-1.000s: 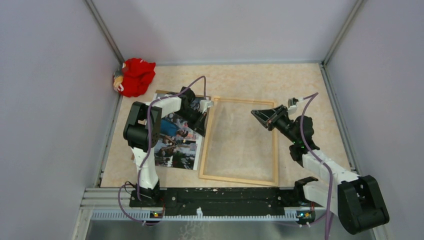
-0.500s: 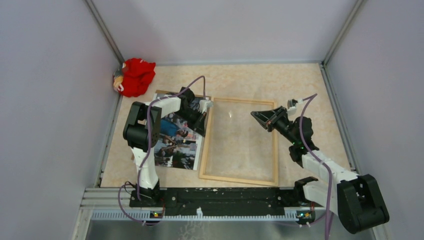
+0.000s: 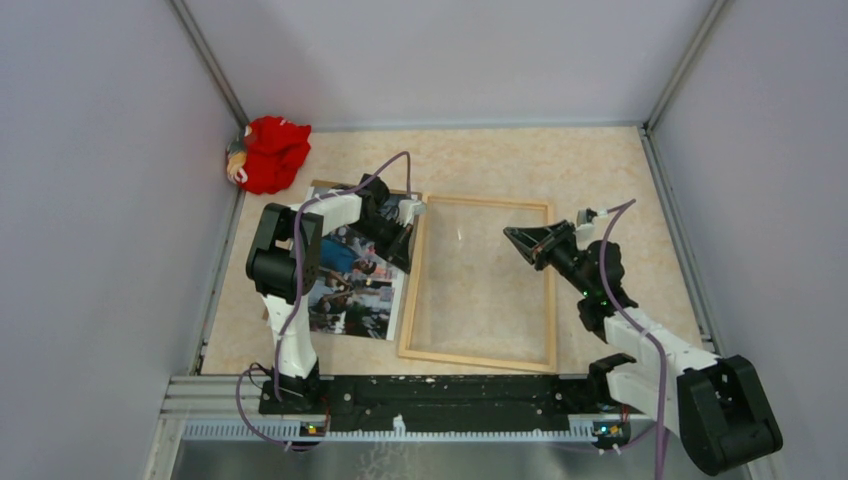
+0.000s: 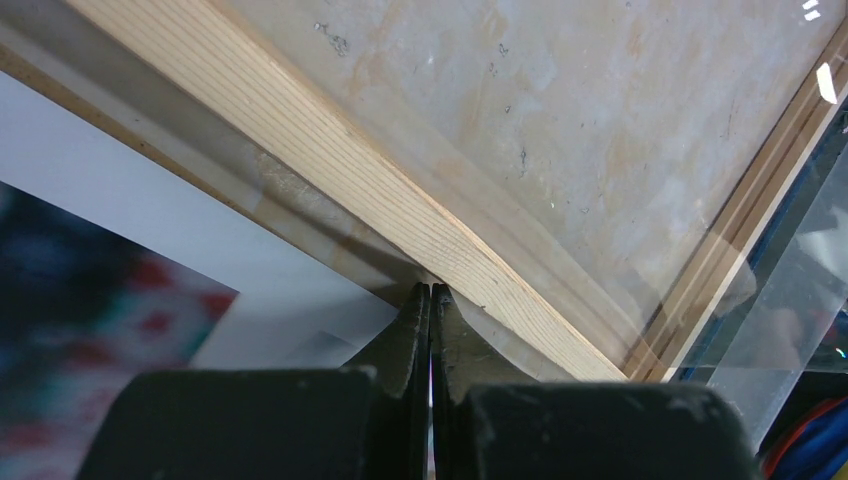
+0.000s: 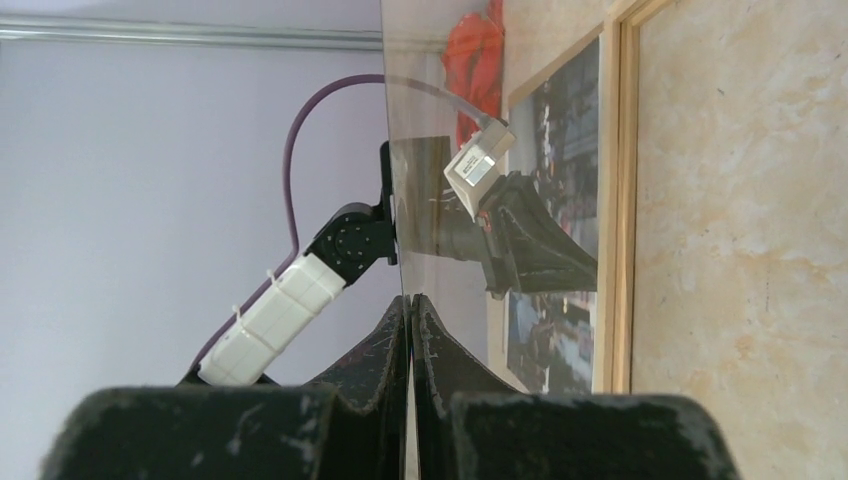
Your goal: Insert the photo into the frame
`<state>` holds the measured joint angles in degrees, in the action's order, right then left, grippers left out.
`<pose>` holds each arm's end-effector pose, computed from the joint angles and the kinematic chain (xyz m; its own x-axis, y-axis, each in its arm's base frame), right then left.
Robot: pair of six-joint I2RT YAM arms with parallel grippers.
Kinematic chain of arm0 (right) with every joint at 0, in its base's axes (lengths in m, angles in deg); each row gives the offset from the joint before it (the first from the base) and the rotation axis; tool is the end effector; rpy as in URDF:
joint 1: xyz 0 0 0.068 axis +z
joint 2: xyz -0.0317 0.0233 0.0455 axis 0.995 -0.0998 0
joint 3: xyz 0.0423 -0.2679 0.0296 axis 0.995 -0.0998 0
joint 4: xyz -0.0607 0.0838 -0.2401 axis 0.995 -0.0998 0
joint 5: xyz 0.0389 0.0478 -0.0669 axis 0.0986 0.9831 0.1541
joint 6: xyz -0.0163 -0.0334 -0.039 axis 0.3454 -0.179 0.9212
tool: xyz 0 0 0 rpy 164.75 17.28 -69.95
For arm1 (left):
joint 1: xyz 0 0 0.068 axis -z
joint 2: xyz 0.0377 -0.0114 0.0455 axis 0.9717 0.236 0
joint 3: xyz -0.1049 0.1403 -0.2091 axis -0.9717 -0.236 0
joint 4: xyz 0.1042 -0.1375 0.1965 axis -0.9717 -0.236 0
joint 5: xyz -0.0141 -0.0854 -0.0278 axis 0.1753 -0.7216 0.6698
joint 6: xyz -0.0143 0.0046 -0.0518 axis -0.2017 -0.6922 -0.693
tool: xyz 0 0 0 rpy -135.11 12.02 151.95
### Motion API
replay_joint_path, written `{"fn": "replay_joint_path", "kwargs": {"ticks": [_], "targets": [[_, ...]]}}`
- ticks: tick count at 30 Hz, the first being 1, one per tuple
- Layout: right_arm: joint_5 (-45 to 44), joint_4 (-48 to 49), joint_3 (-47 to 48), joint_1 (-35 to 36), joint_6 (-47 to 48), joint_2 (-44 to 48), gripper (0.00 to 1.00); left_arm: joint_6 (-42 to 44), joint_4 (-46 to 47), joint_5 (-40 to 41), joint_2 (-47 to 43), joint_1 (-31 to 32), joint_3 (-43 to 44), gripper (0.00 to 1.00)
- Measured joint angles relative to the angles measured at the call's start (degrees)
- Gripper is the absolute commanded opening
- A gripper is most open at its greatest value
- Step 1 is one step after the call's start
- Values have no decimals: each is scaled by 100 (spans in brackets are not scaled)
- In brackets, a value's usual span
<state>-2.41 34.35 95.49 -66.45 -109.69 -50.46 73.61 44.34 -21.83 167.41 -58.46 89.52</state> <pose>0.1945 0.0745 0.2164 -0.5955 0.7961 -0.1078 -0.0411 0.1038 0.9937 0.3463 -0.1372 0.1403 -0.7511 0.5323 -0.3904 0.6516 0.5029 -0.5680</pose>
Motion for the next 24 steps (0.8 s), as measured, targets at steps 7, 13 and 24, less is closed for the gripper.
{"fn": "replay_joint_path", "kwargs": {"ticks": [7,13,24], "targets": [[-96,76,0,131,-151,-109,0,0,2,0,0,0,-2,0],[-225,111,20,310,-205,-201,0,-2,4,-2,0,0,-4,0],[-444,-63,546,546,-203,-627,0,-22,26,-2,-11,-2,-17,0]]}}
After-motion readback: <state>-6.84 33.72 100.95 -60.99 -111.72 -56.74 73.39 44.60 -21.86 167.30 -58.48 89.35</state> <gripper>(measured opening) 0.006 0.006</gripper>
